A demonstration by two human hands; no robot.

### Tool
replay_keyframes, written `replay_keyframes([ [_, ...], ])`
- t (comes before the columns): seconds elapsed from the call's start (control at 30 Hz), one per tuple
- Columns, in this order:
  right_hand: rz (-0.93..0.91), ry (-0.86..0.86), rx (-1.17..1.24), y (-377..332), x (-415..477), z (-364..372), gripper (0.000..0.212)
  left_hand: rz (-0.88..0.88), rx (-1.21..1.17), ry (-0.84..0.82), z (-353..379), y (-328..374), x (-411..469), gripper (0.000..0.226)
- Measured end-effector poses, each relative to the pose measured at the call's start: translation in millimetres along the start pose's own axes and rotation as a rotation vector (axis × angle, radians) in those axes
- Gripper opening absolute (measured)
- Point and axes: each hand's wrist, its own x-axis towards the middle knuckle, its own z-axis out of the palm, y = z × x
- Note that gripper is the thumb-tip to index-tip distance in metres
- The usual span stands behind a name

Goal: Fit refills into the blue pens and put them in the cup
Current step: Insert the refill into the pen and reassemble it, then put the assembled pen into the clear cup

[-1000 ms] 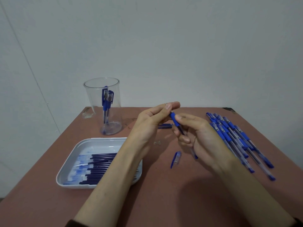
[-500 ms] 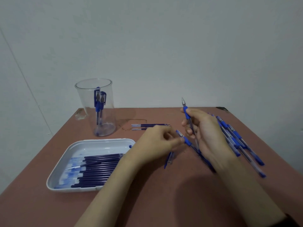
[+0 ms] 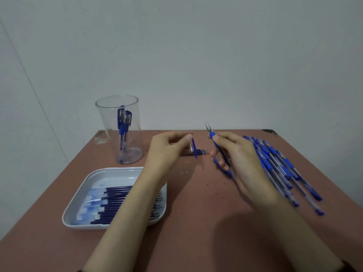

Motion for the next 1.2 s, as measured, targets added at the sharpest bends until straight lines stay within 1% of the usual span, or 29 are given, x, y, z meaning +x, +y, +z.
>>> replay_keyframes([
  [0.07, -0.041, -0.049, -0.047, -0.1, -4.1, 3.8, 0.010, -0.086, -0.348, 0.064, -3.7, 3.7, -0.3, 0.011],
  [0.1, -0.060, -0.071, -0.070, -0.1, -5.7, 4.9, 0.009, -0.098, -0.466, 0.083, -5.1, 5.7, -0.9, 0.009],
  [0.17, -0.086, -0.105, -0.098, 0.2, -7.1, 6.2, 0.008, -0.093, -0.624, 0.101, -6.8, 8.9, -1.3, 0.007],
  [0.27, -0.094, -0.118, -0.119, 1.7, -6.5, 6.3, 0.008, -0.103, -0.719, 0.122, -7.5, 11.8, -1.2, 0.007],
  [0.57, -0.087, -0.117, -0.133, 4.0, -5.2, 4.0, 0.008, -0.042, -0.575, 0.046, -3.6, 11.4, -4.2, 0.011],
  [0.63, -0.139, -0.101, -0.196, 5.7, -5.0, 3.7, 0.009, -0.001, -0.460, 0.044, -2.9, 10.4, -5.1, 0.012],
  [0.7, -0.238, -0.061, -0.319, 7.6, -4.8, 3.9, 0.009, 0.029, -0.355, 0.032, -0.9, 9.1, -7.4, 0.012],
  [0.73, -0.266, -0.046, -0.351, 7.9, -5.0, 4.4, 0.012, 0.035, -0.322, 0.029, -0.2, 8.8, -8.2, 0.012],
  [0.8, -0.273, -0.034, -0.363, 8.2, -5.6, 4.6, 0.031, 0.039, -0.288, 0.033, 0.2, 8.6, -8.2, 0.011],
  [0.87, -0.276, -0.037, -0.376, 7.8, -5.5, 3.7, 0.042, 0.041, -0.289, 0.036, 0.3, 7.8, -7.8, 0.010],
  [1.0, -0.317, -0.040, -0.431, 8.1, -5.6, 0.6, 0.050, 0.045, -0.298, 0.045, 4.4, 5.1, -8.7, 0.008],
  [1.2, -0.369, -0.080, -0.451, 5.0, -8.4, -0.2, 0.058, 0.048, -0.306, 0.045, 6.8, 4.7, -9.7, 0.010],
])
